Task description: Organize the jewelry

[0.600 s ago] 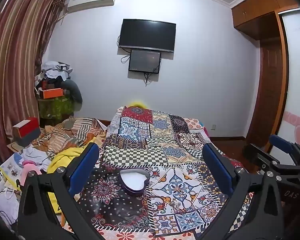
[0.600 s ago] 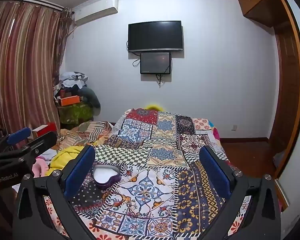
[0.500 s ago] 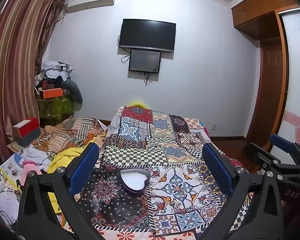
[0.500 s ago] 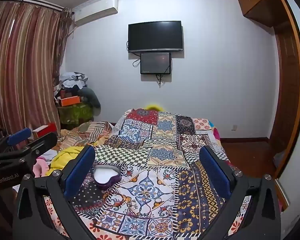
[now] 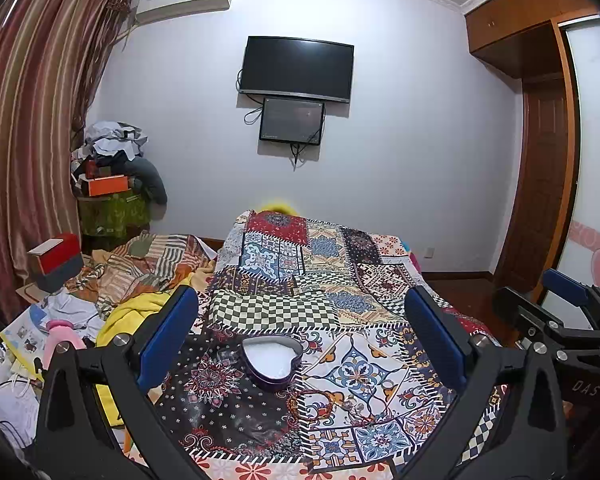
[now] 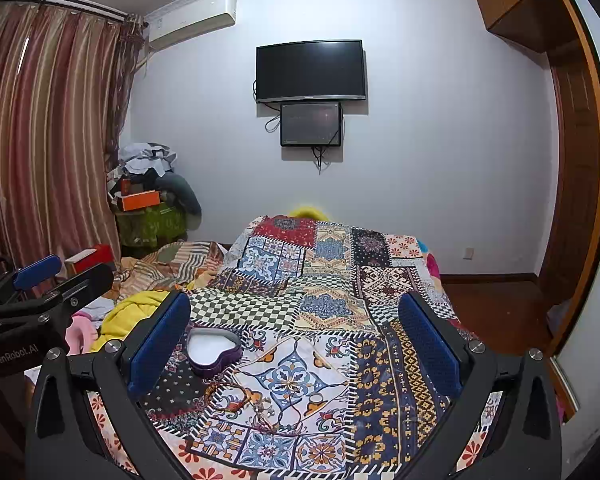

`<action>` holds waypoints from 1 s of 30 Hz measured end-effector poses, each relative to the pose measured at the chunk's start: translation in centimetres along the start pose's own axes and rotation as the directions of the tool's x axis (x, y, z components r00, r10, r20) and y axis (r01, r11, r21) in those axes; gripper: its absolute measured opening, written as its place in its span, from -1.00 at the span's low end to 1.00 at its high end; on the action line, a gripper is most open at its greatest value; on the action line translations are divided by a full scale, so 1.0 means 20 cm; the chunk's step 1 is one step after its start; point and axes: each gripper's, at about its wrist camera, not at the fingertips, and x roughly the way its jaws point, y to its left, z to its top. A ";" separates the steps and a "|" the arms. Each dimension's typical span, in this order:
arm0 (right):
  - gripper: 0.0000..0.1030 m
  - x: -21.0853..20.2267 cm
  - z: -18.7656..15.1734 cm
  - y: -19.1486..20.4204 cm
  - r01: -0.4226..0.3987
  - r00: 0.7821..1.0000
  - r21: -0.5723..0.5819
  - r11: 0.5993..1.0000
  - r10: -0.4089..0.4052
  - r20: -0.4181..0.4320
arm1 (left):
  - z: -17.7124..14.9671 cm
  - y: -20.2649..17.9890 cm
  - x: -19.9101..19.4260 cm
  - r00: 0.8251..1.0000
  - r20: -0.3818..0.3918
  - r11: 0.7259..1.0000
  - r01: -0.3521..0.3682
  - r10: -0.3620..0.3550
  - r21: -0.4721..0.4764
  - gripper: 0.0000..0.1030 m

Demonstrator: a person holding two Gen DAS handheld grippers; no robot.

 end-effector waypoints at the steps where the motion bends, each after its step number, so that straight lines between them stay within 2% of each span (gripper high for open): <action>1: 1.00 0.00 0.00 0.00 0.001 1.000 0.000 1.000 -0.001 0.000 | 0.00 0.00 0.00 1.000 -0.001 1.000 0.001 -0.001 0.000 1.00; 30: 1.00 0.01 -0.01 -0.01 -0.001 1.000 0.005 1.000 0.001 -0.009 | 0.01 0.01 0.01 1.000 -0.008 1.000 0.001 -0.001 0.001 1.00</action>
